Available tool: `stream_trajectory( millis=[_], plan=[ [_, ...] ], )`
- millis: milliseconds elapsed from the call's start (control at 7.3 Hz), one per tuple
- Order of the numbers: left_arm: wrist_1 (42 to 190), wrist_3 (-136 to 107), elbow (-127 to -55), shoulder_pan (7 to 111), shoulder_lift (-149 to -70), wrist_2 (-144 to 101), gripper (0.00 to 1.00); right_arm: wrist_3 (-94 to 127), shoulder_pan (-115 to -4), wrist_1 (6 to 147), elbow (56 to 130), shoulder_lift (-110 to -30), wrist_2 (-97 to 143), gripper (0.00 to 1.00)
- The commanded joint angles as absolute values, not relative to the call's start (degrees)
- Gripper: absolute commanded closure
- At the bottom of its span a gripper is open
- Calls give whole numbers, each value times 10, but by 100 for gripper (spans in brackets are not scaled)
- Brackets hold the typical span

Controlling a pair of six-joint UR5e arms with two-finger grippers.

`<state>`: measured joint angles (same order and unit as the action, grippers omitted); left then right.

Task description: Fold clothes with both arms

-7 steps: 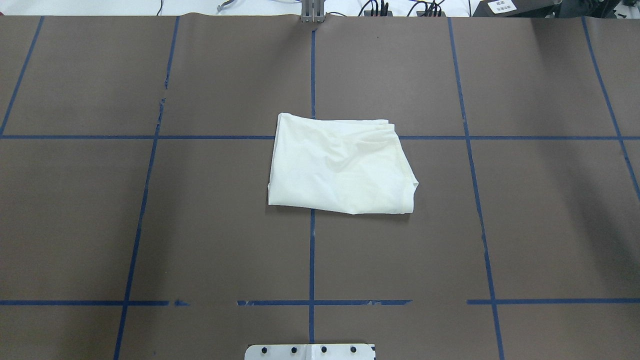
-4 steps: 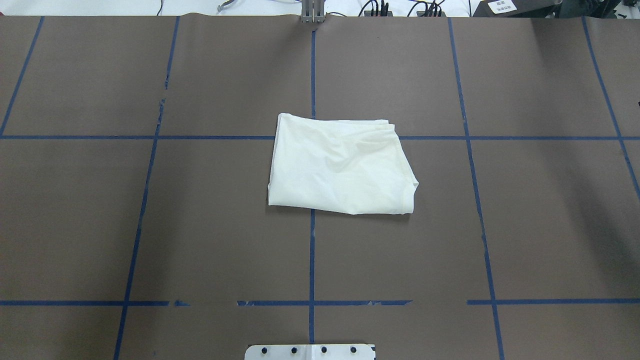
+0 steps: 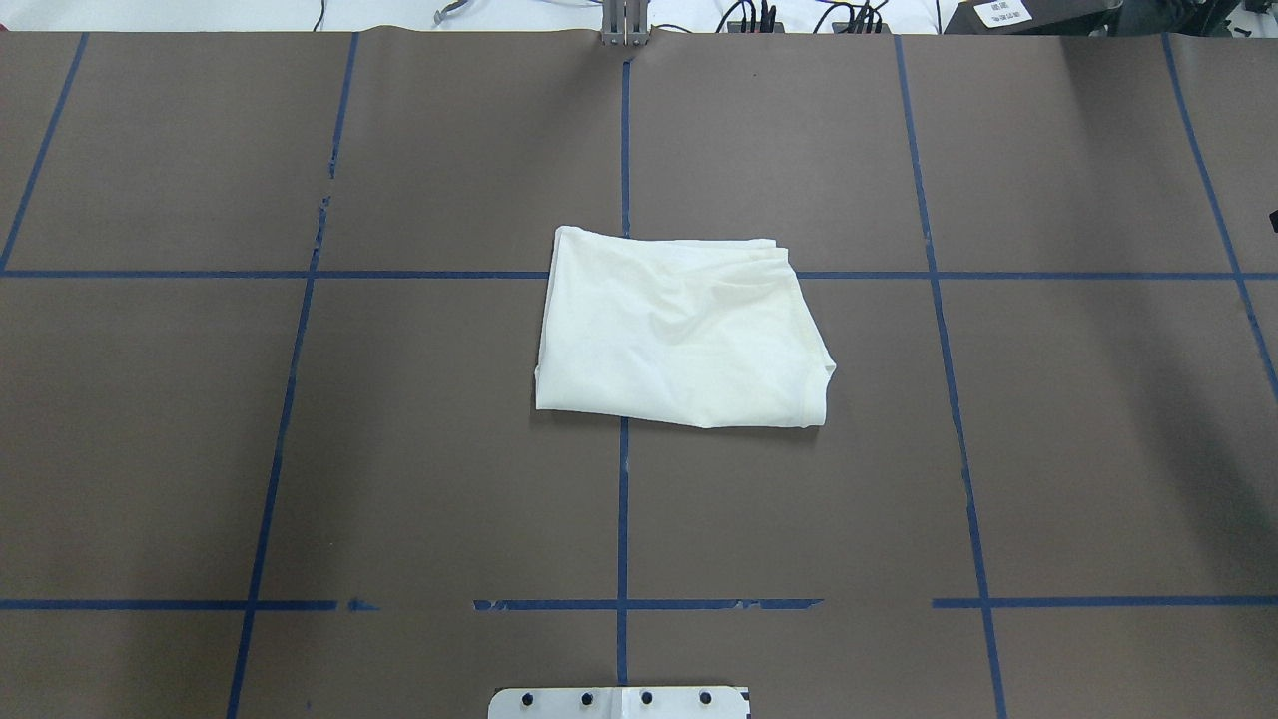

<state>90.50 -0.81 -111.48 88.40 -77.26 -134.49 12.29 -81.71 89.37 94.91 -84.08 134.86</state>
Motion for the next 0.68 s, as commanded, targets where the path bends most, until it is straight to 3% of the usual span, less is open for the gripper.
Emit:
stream_trajectory(
  millis=[0,548],
  plan=[
    [904,-7,-1125,883,-780,-1346,0,123,-814,895,957,-841,1350,0],
    [902,-6,-1142,882,-776,-1345,0,126,-811,894,971,-840,1351,0]
  ],
)
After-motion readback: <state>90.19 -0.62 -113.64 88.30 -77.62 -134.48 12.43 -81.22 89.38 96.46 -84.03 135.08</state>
